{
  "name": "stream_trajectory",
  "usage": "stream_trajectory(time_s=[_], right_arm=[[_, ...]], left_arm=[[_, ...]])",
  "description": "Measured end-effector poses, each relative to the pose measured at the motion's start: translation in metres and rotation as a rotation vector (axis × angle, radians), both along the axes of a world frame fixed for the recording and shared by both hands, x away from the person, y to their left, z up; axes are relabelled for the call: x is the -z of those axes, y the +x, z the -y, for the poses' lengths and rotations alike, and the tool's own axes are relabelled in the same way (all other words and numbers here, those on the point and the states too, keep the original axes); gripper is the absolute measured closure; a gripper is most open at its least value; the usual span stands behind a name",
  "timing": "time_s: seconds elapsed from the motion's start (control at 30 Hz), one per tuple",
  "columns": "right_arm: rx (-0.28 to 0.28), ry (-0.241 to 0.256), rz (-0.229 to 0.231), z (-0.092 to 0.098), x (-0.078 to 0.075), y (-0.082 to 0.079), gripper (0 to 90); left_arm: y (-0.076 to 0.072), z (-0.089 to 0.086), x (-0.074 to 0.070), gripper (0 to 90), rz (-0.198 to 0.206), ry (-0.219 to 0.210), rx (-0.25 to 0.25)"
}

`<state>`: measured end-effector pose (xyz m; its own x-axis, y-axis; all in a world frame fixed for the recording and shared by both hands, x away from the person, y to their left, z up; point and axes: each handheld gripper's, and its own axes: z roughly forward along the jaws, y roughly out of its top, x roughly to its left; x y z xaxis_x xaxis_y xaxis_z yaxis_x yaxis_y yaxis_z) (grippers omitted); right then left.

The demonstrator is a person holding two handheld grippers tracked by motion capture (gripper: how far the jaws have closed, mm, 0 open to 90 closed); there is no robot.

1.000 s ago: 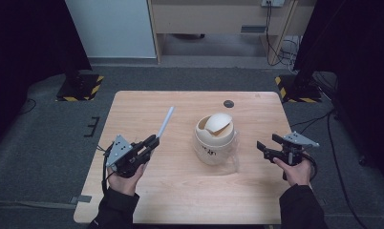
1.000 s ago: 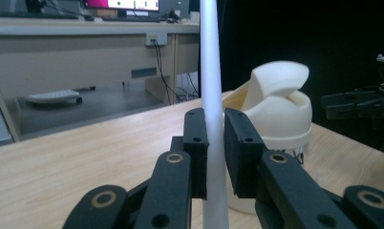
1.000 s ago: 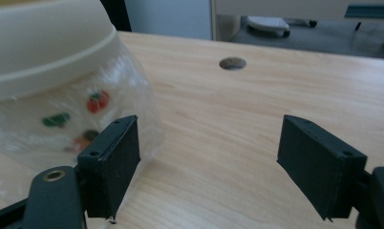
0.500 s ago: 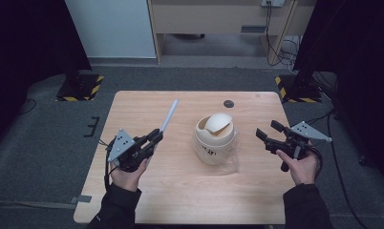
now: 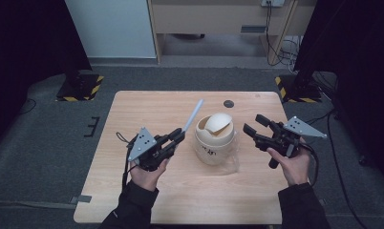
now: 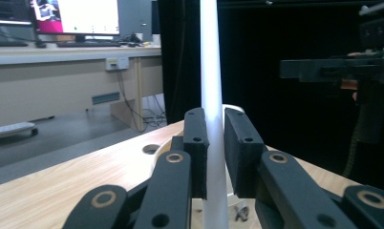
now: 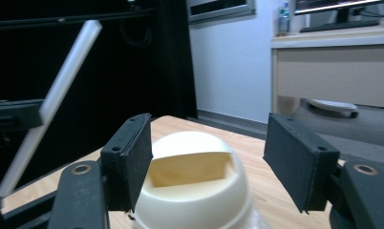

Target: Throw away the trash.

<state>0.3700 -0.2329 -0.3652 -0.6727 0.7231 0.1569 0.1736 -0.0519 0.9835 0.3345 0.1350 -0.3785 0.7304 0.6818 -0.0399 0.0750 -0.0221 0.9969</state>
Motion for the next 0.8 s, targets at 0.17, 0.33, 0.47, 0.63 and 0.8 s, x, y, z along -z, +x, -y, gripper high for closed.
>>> stream_trajectory(time_s=[0.17,0.33,0.47,0.63,0.8], right_arm=[[-0.056,0.023,0.008,-0.015,-0.006,-0.004,35.8],[-0.104,0.022,-0.006,-0.028,-0.009,-0.007,37.9],[-0.139,0.078,-0.017,-0.033,-0.009,-0.008,40.8],[-0.172,0.09,-0.036,-0.037,-0.007,-0.008,45.7],[-0.213,0.107,-0.062,-0.04,-0.005,-0.008,57.7]], left_arm=[[0.0,0.015,0.003,79.3,0.0,0.003,0.032],[-0.002,0.03,0.005,79.3,0.002,0.02,0.065],[-0.004,0.041,0.009,79.3,0.003,0.036,0.092],[-0.007,0.055,0.013,79.3,0.003,0.055,0.13],[-0.01,0.06,0.014,79.3,0.005,0.055,0.151]])
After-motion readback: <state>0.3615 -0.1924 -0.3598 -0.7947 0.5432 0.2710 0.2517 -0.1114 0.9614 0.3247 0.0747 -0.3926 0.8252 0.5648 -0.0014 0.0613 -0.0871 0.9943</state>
